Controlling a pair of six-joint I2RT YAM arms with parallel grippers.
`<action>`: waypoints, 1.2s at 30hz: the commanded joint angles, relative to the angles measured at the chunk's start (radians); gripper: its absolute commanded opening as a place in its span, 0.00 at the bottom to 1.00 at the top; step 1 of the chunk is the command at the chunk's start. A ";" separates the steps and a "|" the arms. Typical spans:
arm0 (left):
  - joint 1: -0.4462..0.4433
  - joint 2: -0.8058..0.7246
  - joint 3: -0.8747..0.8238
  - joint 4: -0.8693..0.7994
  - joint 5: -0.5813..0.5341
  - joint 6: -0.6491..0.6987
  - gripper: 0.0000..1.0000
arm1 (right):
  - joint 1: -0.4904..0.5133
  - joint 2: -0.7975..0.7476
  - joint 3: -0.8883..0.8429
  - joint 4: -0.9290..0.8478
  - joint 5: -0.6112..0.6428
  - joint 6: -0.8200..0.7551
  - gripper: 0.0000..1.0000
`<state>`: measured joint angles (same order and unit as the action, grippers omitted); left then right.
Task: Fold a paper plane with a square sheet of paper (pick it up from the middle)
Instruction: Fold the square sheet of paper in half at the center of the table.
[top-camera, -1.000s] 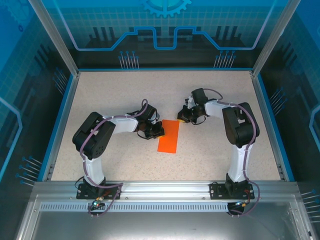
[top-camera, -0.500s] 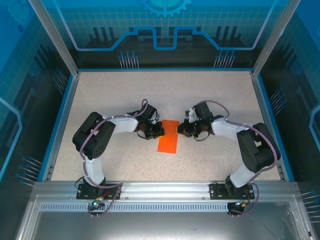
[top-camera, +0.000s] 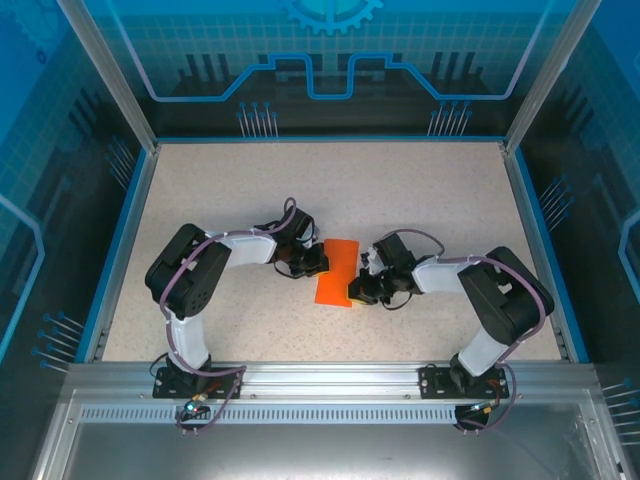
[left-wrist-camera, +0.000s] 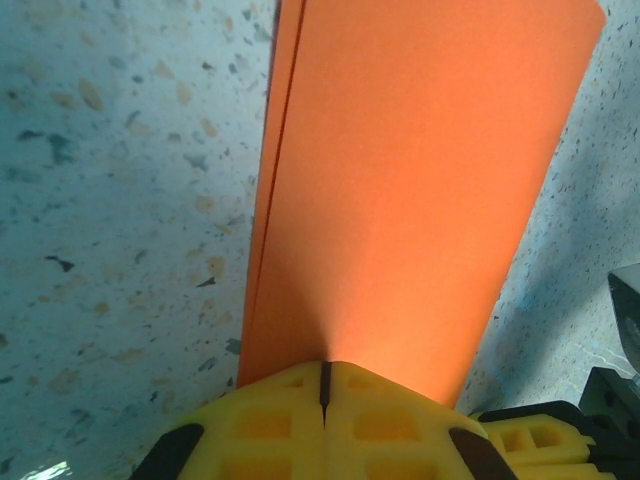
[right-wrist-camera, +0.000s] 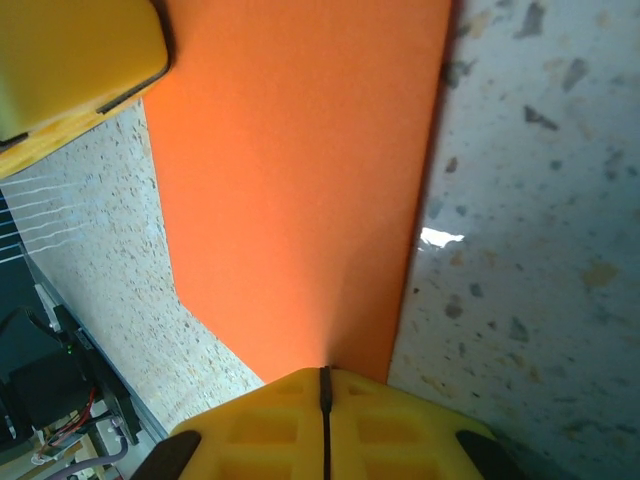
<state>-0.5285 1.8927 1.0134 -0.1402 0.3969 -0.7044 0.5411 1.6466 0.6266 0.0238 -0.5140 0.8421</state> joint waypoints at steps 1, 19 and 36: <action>-0.013 0.074 -0.032 -0.146 -0.111 0.017 0.00 | 0.009 -0.010 -0.030 -0.024 0.011 -0.009 0.07; -0.012 0.066 -0.018 -0.156 -0.099 0.016 0.00 | 0.028 -0.014 -0.061 -0.024 -0.026 -0.037 0.08; 0.014 -0.217 0.038 -0.221 -0.057 0.027 0.47 | -0.097 -0.168 0.097 -0.218 0.099 -0.086 0.25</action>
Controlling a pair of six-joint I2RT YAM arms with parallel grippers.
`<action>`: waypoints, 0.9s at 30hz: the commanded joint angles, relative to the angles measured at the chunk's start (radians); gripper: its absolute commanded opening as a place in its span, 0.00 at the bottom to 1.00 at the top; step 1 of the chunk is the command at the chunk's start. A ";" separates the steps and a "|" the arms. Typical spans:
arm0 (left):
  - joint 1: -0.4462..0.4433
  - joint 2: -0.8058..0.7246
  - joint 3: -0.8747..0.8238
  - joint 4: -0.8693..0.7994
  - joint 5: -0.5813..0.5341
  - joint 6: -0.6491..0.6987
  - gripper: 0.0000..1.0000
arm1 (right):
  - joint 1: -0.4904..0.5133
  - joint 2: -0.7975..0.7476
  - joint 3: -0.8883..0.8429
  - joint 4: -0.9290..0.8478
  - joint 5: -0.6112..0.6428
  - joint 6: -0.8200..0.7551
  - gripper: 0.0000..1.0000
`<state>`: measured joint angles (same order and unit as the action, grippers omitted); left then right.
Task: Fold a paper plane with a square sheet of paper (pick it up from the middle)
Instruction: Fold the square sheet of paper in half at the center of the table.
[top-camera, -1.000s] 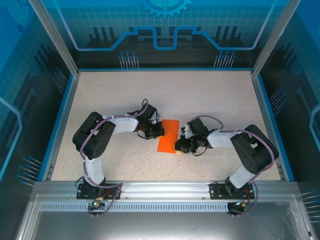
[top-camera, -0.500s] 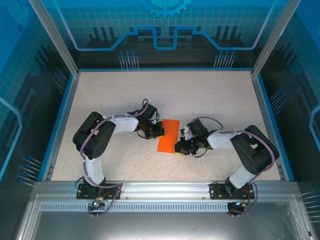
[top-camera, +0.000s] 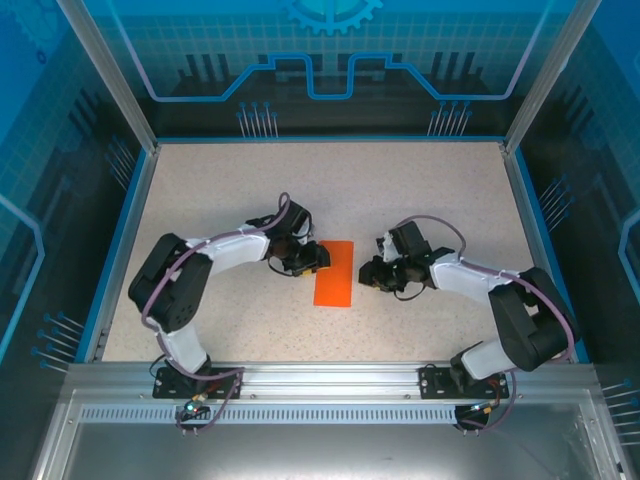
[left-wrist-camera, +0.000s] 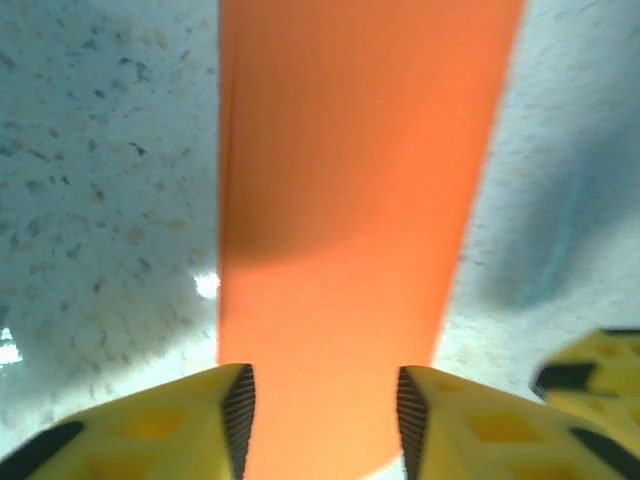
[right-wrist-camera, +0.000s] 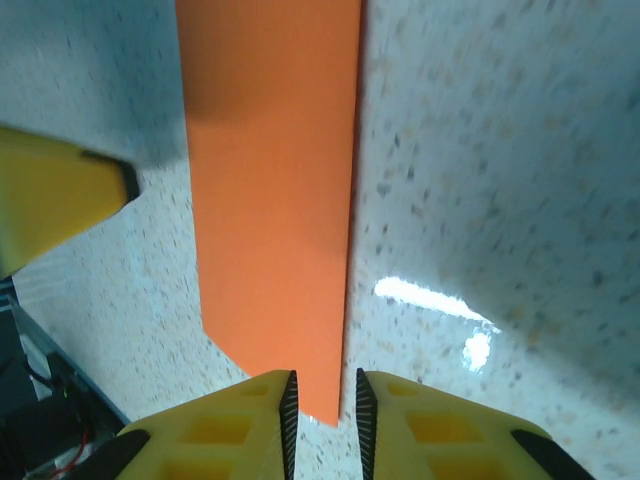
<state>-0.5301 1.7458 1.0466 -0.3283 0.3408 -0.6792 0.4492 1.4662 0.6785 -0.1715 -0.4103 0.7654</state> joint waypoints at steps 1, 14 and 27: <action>0.030 -0.079 -0.009 -0.019 0.016 -0.007 0.48 | 0.000 0.027 0.062 -0.016 -0.010 -0.007 0.26; 0.122 -0.075 -0.149 0.187 0.206 -0.105 0.58 | 0.034 0.227 0.178 0.037 -0.047 0.002 0.34; 0.116 -0.028 -0.143 0.181 0.213 -0.100 0.58 | 0.028 0.302 0.187 0.054 -0.056 0.002 0.34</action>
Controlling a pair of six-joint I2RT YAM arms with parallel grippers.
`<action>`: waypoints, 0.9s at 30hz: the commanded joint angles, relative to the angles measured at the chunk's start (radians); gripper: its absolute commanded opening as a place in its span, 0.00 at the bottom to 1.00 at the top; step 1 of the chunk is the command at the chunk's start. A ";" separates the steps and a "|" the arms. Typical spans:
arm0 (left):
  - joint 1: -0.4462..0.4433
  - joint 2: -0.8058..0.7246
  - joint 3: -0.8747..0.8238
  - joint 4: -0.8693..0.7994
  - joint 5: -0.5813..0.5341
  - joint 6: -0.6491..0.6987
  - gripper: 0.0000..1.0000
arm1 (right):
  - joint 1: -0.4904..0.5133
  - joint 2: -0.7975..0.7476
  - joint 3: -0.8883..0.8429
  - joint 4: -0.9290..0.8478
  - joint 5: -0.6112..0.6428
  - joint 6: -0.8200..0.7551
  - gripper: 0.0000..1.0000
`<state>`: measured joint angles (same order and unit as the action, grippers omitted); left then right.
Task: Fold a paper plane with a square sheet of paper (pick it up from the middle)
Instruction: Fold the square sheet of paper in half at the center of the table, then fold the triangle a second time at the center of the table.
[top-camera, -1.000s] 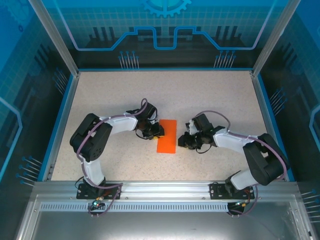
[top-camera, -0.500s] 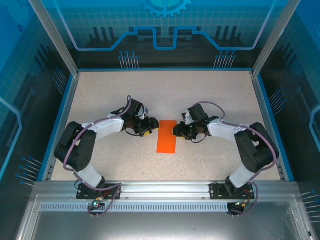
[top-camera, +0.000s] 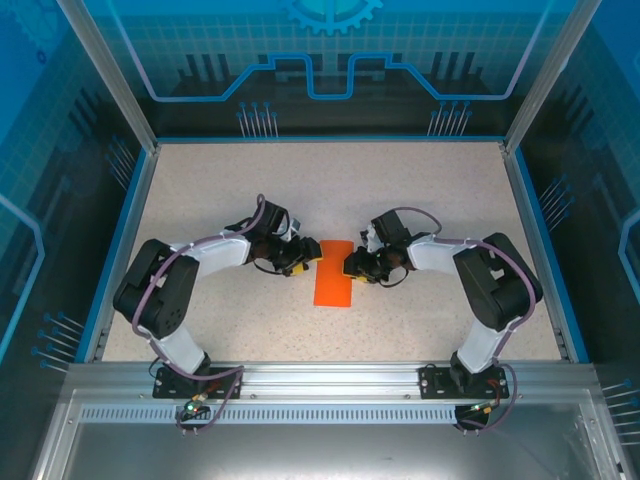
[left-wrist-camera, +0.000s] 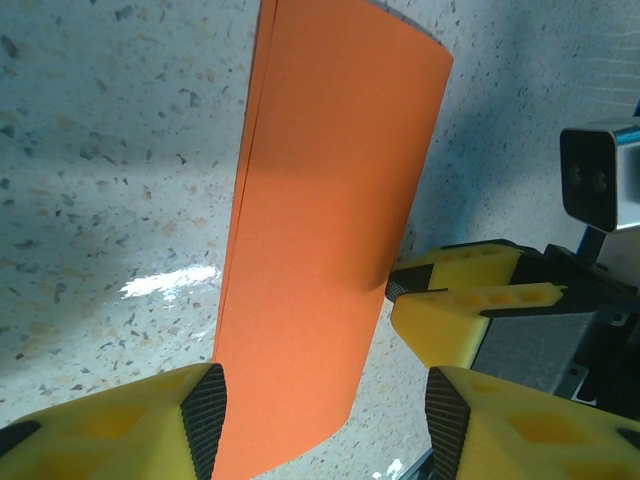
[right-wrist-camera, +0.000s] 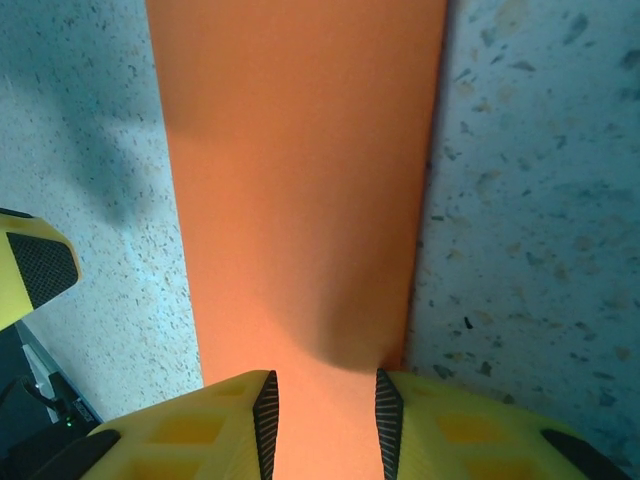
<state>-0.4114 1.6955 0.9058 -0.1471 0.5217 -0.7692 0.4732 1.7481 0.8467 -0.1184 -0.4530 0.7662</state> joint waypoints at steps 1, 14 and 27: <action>-0.005 0.026 0.001 -0.002 0.032 -0.007 0.58 | 0.006 0.023 0.018 -0.003 -0.009 -0.001 0.34; -0.039 0.074 0.031 -0.032 0.017 -0.004 0.60 | -0.016 0.007 -0.045 0.024 0.002 0.016 0.33; -0.069 0.120 0.066 -0.040 0.017 -0.005 0.59 | -0.029 -0.001 -0.067 0.041 -0.008 0.022 0.28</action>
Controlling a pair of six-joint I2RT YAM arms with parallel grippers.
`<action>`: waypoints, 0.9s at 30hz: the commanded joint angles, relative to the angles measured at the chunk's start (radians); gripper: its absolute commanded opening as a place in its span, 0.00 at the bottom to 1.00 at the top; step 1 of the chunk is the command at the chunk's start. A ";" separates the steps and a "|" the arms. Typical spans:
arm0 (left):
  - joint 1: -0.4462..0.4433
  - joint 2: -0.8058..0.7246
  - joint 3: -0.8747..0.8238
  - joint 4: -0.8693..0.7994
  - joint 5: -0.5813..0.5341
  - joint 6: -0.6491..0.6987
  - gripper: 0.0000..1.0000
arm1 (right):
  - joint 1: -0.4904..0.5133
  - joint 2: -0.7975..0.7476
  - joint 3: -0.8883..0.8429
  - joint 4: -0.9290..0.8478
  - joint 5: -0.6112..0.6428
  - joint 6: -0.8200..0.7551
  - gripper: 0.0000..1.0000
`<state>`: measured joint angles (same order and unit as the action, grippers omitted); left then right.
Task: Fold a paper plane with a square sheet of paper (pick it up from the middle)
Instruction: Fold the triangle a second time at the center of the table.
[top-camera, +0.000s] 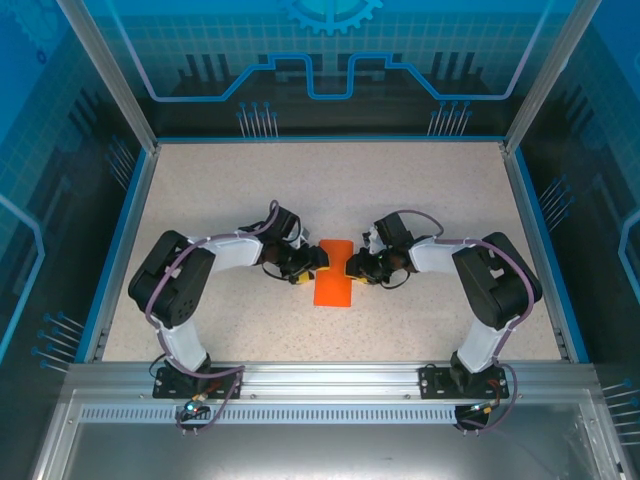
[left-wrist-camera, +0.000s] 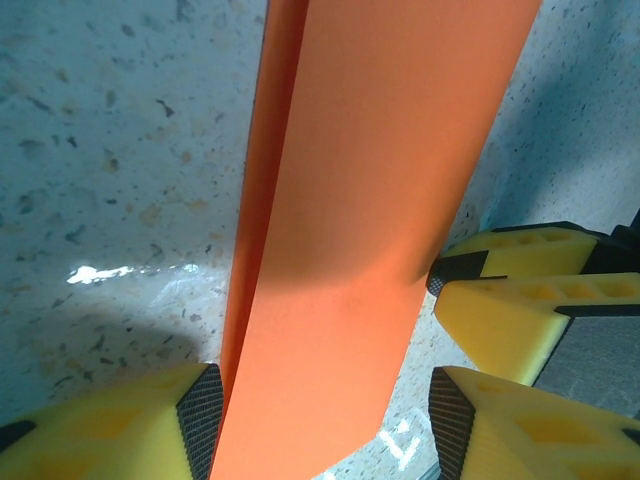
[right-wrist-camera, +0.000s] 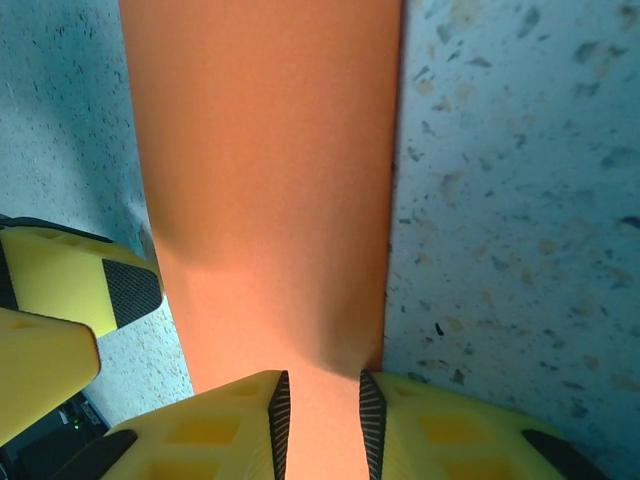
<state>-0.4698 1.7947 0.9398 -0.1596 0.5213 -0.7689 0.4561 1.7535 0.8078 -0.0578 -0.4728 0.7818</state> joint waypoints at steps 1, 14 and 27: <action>-0.011 0.022 0.033 -0.028 0.016 -0.006 0.60 | -0.013 -0.006 -0.028 -0.018 0.009 0.007 0.27; -0.028 0.047 0.050 -0.025 0.027 -0.003 0.60 | -0.023 -0.004 -0.036 -0.016 0.003 0.006 0.24; -0.031 0.001 0.049 -0.005 0.029 0.000 0.56 | -0.027 -0.002 -0.029 -0.018 -0.002 0.005 0.25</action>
<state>-0.4957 1.8198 0.9684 -0.1669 0.5251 -0.7689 0.4477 1.7523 0.7959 -0.0429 -0.4805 0.7853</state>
